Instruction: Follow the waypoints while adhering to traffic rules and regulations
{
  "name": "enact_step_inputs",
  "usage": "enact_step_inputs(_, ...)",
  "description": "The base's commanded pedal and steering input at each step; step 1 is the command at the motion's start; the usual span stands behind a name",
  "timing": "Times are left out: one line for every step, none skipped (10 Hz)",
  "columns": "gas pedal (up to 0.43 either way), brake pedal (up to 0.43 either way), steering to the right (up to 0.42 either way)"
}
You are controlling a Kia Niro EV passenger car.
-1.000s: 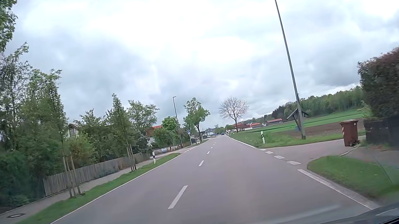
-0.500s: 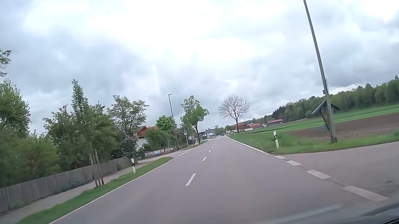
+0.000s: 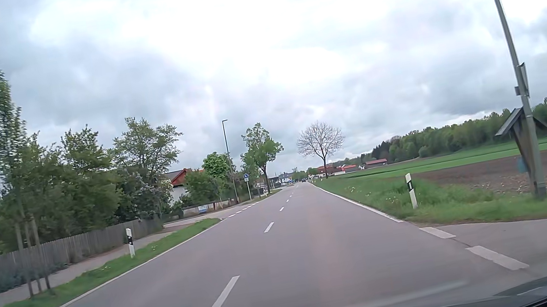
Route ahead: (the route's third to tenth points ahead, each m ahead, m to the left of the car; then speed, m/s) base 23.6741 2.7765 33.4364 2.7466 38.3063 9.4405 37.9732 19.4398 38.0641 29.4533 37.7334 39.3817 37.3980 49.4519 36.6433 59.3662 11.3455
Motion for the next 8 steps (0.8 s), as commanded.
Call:
enact_step_inputs(0.0,0.012,0.004)
enact_step_inputs(0.0,0.012,0.005)
enact_step_inputs(0.0,0.012,0.005)
enact_step_inputs(0.0,0.012,0.005)
enact_step_inputs(0.0,0.018,0.005)
enact_step_inputs(0.0,0.024,0.005)
enact_step_inputs(0.0,0.043,0.004)
enact_step_inputs(0.0,0.061,0.005)
